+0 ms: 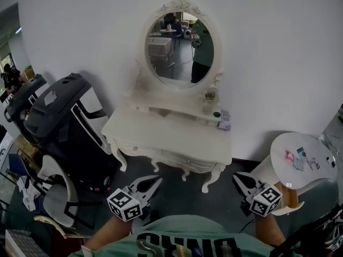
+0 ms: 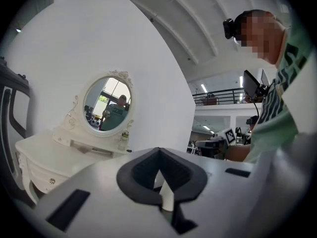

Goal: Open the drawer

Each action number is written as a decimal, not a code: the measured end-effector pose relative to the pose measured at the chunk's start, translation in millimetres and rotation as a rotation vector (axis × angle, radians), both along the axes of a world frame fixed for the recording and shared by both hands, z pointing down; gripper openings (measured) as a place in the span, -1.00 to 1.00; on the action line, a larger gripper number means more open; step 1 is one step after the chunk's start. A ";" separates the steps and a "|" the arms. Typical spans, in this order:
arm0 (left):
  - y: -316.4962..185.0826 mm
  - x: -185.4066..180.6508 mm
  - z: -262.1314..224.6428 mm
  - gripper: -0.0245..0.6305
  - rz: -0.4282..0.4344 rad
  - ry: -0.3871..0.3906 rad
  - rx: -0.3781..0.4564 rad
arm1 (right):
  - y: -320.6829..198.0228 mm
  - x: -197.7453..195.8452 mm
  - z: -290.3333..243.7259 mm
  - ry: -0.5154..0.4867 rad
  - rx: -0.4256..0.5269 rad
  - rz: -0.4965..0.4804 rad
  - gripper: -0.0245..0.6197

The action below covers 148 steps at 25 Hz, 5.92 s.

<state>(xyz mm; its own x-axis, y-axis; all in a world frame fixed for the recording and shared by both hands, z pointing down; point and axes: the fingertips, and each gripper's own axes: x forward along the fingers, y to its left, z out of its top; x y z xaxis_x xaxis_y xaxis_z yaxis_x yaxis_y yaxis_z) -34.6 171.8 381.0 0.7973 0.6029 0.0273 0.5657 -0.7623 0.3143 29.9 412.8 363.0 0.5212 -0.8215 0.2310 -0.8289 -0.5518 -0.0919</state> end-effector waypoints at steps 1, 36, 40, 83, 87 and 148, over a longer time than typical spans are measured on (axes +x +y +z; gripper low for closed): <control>-7.1 7.3 0.6 -0.90 -0.003 0.004 -0.004 | -9.1 8.9 0.5 0.000 -0.005 -0.007 -0.90; -279.7 146.6 33.7 -0.90 -0.698 -0.074 -0.042 | -408.1 260.7 17.4 -0.034 -0.004 -0.795 -0.90; -264.4 164.2 44.2 -0.90 -0.787 -0.122 -0.028 | -433.2 287.2 23.8 -0.041 0.026 -0.922 -0.90; -313.7 241.0 369.1 -0.42 -0.744 -0.654 0.162 | -525.3 231.4 155.5 -0.155 -0.097 -1.121 -0.90; -314.6 256.1 396.7 -0.33 -0.703 -0.692 0.236 | -518.7 237.1 163.4 -0.158 -0.113 -1.116 -0.90; -320.8 278.0 468.8 -0.48 -0.607 -0.795 0.487 | -502.2 271.7 176.3 -0.167 -0.122 -1.048 -0.90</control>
